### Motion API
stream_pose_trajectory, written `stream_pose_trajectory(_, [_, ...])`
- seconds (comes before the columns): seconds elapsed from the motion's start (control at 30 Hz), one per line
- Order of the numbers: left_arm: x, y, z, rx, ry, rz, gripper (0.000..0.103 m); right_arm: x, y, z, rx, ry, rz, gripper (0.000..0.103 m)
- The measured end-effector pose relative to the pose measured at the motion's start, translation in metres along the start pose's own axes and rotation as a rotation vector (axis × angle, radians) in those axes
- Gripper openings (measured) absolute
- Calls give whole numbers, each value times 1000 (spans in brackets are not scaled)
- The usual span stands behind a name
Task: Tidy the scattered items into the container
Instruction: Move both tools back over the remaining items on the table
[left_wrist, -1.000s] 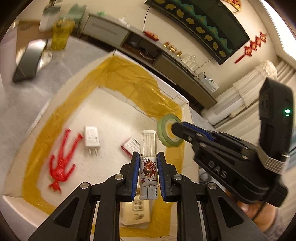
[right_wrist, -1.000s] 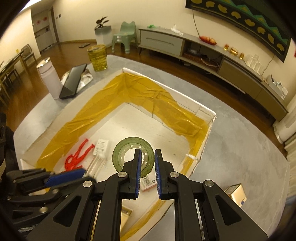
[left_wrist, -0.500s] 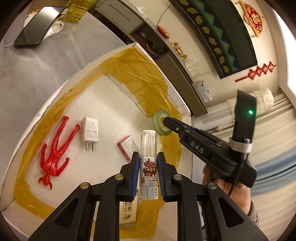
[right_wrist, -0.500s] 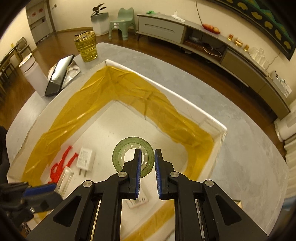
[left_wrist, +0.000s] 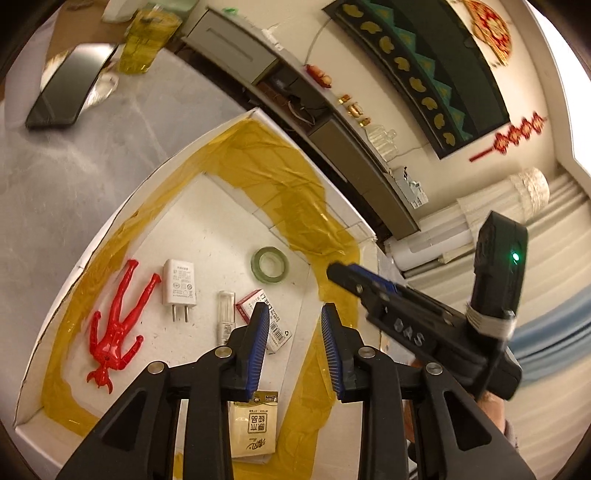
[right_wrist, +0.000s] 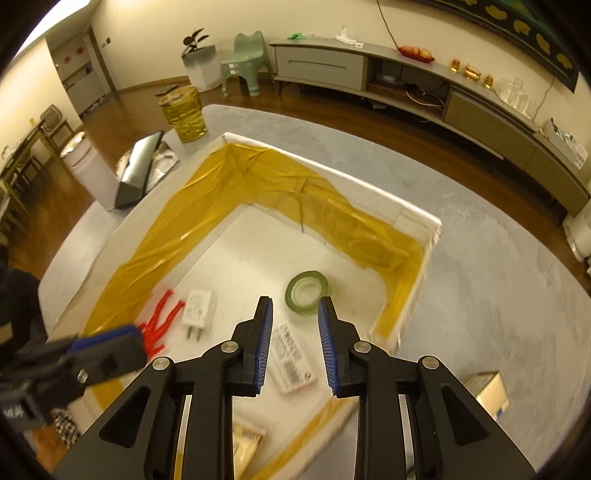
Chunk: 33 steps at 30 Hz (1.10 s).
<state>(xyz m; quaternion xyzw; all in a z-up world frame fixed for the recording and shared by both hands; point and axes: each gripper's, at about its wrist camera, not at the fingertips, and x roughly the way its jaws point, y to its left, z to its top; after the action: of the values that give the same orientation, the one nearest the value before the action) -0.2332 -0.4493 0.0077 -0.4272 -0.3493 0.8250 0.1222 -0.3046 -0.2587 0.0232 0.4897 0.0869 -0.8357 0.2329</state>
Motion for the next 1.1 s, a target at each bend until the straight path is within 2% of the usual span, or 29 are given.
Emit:
stream_pose_trajectory(0.1, [-1, -15, -5, 69, -12, 49, 30, -13, -1, -14, 11, -6, 22, 27])
stream_pose_trajectory(0.3, [-7, -28, -11, 108, -28, 84, 30, -34, -5, -36, 33, -22, 55, 27])
stream_pose_trajectory(0.53, [-24, -57, -24, 259, -134, 212, 30, -63, -1, -66, 55, -75, 135, 27])
stream_pose_trajectory(0.7, [-29, -76, -34, 358, -197, 275, 30, -80, 1, -87, 71, -110, 177, 27])
stream_pose_trajectory(0.93, [-30, -91, -44, 409, -210, 291, 30, -92, 0, -109, 82, -125, 195, 27])
stream_pose_trajectory(1.1, [-29, -94, -47, 395, -183, 249, 30, -96, -6, -118, 100, -130, 202, 27])
